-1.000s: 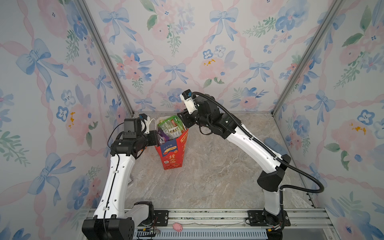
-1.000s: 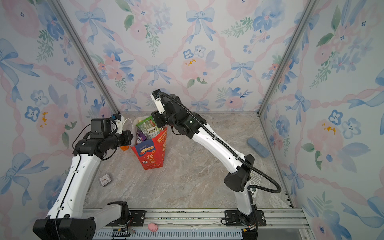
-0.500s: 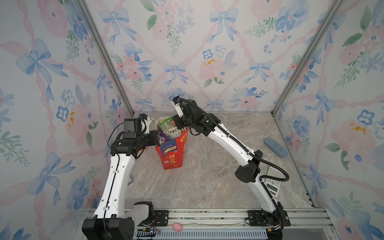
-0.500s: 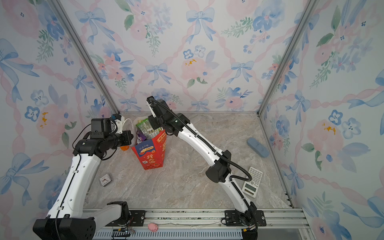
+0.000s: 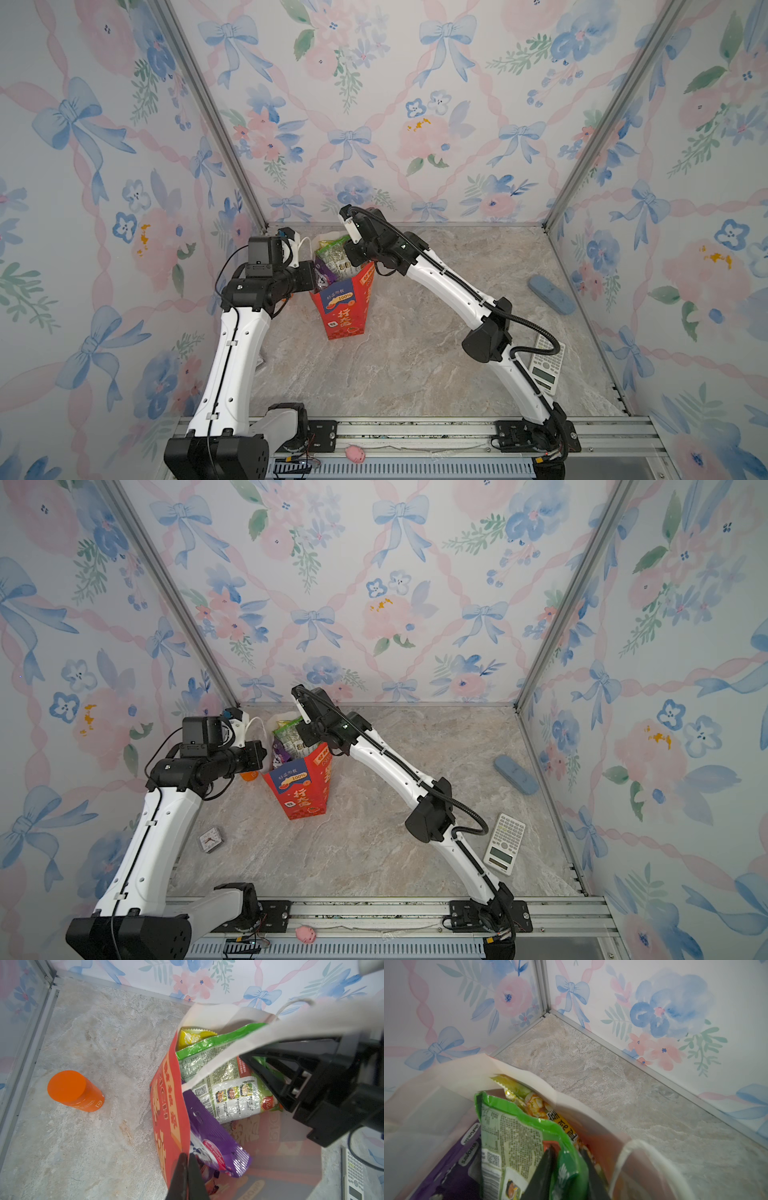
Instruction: Place the snacks into the paper bag
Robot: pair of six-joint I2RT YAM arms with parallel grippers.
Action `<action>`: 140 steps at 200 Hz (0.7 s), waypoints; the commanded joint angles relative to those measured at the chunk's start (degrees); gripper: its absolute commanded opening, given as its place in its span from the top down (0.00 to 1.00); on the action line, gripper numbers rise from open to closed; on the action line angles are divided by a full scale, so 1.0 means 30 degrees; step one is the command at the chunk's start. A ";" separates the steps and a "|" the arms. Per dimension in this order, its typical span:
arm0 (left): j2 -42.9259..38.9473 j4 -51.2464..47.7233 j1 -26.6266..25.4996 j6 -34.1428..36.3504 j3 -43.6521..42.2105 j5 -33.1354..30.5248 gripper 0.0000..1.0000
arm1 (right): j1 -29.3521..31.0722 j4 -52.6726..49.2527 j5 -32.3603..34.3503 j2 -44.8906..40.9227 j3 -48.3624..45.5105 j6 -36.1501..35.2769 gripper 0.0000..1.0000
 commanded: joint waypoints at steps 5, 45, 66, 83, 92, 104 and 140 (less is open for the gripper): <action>-0.0163 0.0654 0.0107 0.0046 -0.0096 0.0445 0.99 | 0.0332 -0.0827 -0.0810 0.0653 -0.0100 -0.0120 0.86; -0.0275 0.0628 0.0096 0.0071 -0.0125 0.0417 0.99 | 0.0692 -0.1396 -0.0797 0.0863 -0.0154 -0.0072 0.88; -0.0272 0.0635 0.0095 0.0046 -0.0113 0.0401 0.99 | 0.0643 -0.1616 -0.1131 0.0506 0.0047 0.0139 0.84; -0.0276 0.0679 0.0116 0.0017 -0.0081 0.0368 0.98 | 0.0632 -0.1508 -0.1189 -0.0405 -0.0004 0.0130 0.75; -0.0238 0.0675 0.0095 -0.0029 0.0005 0.0345 0.98 | 0.0628 -0.1322 -0.1269 -0.1034 -0.0140 0.0073 0.73; -0.0138 0.0681 0.0094 -0.0027 0.0179 0.0376 0.98 | 0.0628 -0.0950 -0.1324 -0.2012 -0.0579 0.0024 0.63; -0.0074 0.0657 0.0079 -0.0137 0.0633 0.0422 0.97 | 0.0634 0.0669 -0.1993 -0.5148 -0.2801 -0.0031 0.37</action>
